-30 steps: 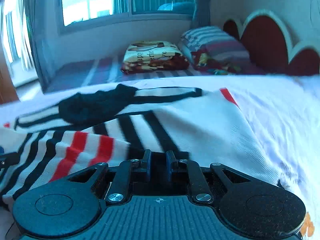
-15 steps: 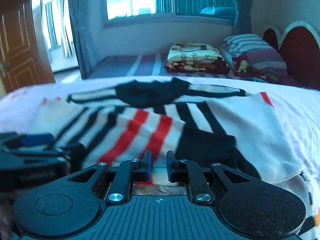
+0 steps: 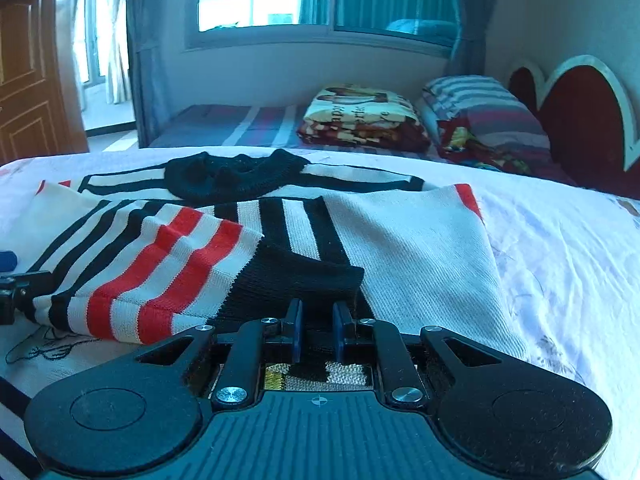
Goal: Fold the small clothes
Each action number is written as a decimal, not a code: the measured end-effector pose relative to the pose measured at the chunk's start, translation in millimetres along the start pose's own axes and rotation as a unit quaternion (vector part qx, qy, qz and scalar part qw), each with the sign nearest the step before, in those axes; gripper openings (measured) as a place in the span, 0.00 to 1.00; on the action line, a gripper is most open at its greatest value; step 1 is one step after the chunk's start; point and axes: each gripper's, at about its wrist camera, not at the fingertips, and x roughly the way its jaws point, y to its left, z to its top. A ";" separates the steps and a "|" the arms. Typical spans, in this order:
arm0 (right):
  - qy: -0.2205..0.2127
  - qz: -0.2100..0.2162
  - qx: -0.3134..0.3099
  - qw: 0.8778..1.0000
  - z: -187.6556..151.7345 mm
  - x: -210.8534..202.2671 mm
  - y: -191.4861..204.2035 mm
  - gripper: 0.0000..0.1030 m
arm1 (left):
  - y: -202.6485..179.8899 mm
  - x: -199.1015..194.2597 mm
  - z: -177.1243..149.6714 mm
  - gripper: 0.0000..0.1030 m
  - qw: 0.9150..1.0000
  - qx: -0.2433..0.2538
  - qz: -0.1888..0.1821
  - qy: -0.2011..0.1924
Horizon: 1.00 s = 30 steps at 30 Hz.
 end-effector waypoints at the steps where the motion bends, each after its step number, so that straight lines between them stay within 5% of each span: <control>1: 0.001 0.011 0.010 1.000 1.3 -4.6 -5.1 0.13 | 0.4 -2.7 1.8 0.71 1.000 -0.007 0.005 0.005; 6: -0.032 0.065 0.026 0.997 -7.5 -40.9 -35.2 0.15 | 9.2 -49.5 -16.3 0.68 0.999 -0.018 0.028 -0.014; 7: -0.028 0.075 0.030 0.996 -11.5 -47.4 -42.4 0.15 | 11.8 -59.4 -23.9 0.61 0.999 -0.025 0.028 -0.012; 8: -0.025 0.077 0.035 0.996 -16.1 -55.2 -49.8 0.17 | 13.6 -69.2 -33.4 0.41 0.999 -0.031 0.024 -0.010; 9: -0.022 0.084 0.046 0.995 -21.5 -64.8 -59.1 0.26 | 15.1 -76.6 -42.5 0.38 0.999 -0.039 0.021 0.002; 10: -0.015 0.098 0.065 0.993 -28.3 -74.3 -70.6 0.36 | 17.4 -85.0 -54.5 0.37 0.998 -0.049 0.019 0.018; 11: -0.008 0.110 0.087 0.990 -36.5 -83.1 -82.8 0.62 | 19.4 -95.3 -66.7 0.36 0.998 -0.057 0.016 0.026; 12: -0.002 0.118 0.105 0.987 -44.5 -95.5 -94.7 0.68 | 21.1 -106.8 -76.8 0.37 0.997 -0.065 0.012 0.028; 18: 0.049 0.159 0.183 0.969 -106.1 -175.2 -151.8 0.68 | 30.8 -166.5 -122.1 0.42 0.994 -0.090 -0.039 0.054; 25: 0.090 0.200 0.222 0.950 -167.0 -248.5 -158.3 0.68 | 42.9 -215.3 -169.7 0.50 0.967 -0.209 -0.116 0.086; 30: 0.103 0.229 0.233 0.939 -189.4 -275.4 -140.0 0.68 | 49.0 -233.5 -202.1 0.49 0.939 -0.288 -0.170 0.083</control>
